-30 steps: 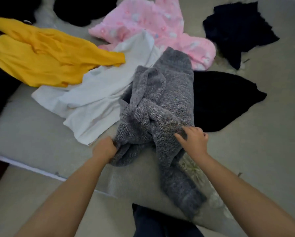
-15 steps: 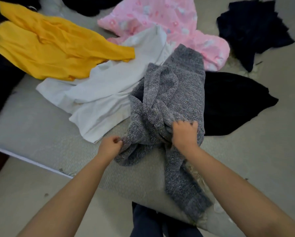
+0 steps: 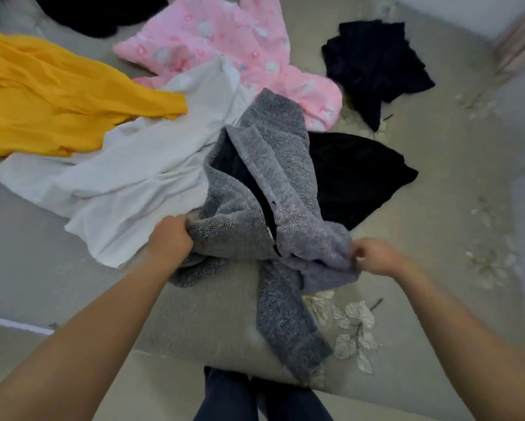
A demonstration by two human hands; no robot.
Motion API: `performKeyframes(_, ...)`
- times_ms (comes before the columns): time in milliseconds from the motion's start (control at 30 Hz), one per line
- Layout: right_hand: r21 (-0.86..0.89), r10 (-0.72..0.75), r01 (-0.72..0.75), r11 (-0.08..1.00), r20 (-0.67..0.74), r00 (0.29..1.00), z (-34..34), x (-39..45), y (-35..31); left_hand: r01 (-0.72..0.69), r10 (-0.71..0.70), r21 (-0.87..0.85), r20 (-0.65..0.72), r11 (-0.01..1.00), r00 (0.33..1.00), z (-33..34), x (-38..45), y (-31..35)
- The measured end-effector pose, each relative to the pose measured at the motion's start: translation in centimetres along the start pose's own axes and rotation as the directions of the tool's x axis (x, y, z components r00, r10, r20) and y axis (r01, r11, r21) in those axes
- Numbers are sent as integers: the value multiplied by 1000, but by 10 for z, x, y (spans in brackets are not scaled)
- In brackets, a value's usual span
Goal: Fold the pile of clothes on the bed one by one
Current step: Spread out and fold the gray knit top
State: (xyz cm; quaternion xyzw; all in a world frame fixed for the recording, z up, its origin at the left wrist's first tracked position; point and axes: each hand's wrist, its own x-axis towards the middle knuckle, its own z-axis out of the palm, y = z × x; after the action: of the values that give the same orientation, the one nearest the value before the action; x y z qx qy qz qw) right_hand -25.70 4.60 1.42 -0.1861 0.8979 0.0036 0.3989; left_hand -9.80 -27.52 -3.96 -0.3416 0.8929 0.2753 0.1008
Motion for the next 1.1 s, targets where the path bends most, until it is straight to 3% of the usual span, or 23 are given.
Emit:
performKeyframes(33, -137, -5, 28, 990, 161, 987, 16, 4, -3, -4, 3, 14, 68, 1000, 998, 6, -2, 3)
performKeyframes(67, -176, -11, 51, 983, 221, 975, 30, 7, -6, -1, -3, 36, 124, 999, 992, 12, -5, 5)
performKeyframes(100, -128, -17, 39, 991, 172, 985, 41, 10, -10, 6, -17, 64, 174, 998, 985, 17, -9, 6)
performKeyframes(167, 69, 7, 3, 998, -133, 991, 54, 17, -17, 23, -49, 101, 266, 995, 963, 24, -16, 4)
performKeyframes(200, 163, 50, 0, 987, -302, 952, 58, 21, -19, 31, -60, 105, 292, 994, 954, 27, -18, 2)
performKeyframes(267, 278, 137, -6, 961, -456, 880, 59, 35, -21, 38, -64, 94, 290, 995, 955, 29, -22, -2)
performKeyframes(333, 225, 153, -73, 972, -366, 918, 57, 50, -20, 23, -48, 97, 270, 995, 962, 29, -22, -4)
performKeyframes(400, 135, 147, -124, 983, -177, 973, 54, 61, -19, 0, -35, 125, 276, 992, 961, 29, -23, -5)
performKeyframes(500, 86, 116, -115, 990, -4, 993, 55, 69, -20, -6, -50, 182, 299, 983, 953, 32, -21, -2)
performKeyframes(600, 23, 86, -86, 996, -32, 996, 66, 65, -23, 30, -100, 228, 305, 973, 947, 32, -21, 1)
performKeyframes(667, 100, 76, -69, 993, -75, 994, 72, 64, -21, 56, -124, 252, 263, 966, 957, 31, -21, 1)
performKeyframes(733, 189, 90, -58, 980, -167, 982, 75, 66, -17, 69, -126, 270, 198, 960, 972, 30, -22, -1)
performKeyframes(800, 144, 98, -60, 988, -273, 957, 76, 70, -12, 62, -113, 293, 158, 954, 981, 28, -22, -1)
performKeyframes(967, 137, 201, -185, 973, -114, 973, 77, 81, -9, -13, -47, 433, 129, 901, 991, 30, -23, -2)
performKeyframes(1100, 88, 150, -138, 986, -137, 979, 68, 83, -11, -50, -4, 475, 111, 878, 994, 33, -27, -2)
